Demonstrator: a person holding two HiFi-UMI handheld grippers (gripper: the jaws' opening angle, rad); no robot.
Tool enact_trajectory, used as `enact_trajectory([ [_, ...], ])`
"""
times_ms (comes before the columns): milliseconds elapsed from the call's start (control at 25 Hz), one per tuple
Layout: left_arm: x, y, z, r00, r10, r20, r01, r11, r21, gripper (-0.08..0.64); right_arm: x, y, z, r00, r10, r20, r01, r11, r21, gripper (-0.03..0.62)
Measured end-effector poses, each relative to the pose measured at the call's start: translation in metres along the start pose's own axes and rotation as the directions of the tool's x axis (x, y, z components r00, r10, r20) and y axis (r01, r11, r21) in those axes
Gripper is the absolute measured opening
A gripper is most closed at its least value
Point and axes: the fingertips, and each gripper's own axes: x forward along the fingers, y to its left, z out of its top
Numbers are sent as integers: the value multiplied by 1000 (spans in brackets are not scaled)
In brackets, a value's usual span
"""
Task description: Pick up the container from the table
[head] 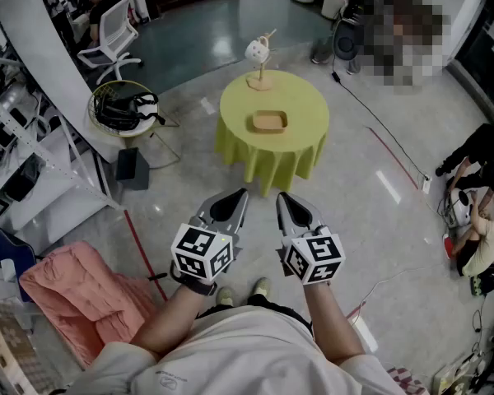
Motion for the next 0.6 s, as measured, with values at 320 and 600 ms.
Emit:
enact_trajectory([
  [320,14,-3,2,1000,15,2,-15,1000,-2,6,4,-13,3,1000,15,-5,-15,1000,-5,9],
  [600,33,-10,0,999,33,4,-33,999,3,6,6,-31,8,999,51,9,-51,999,3,9],
])
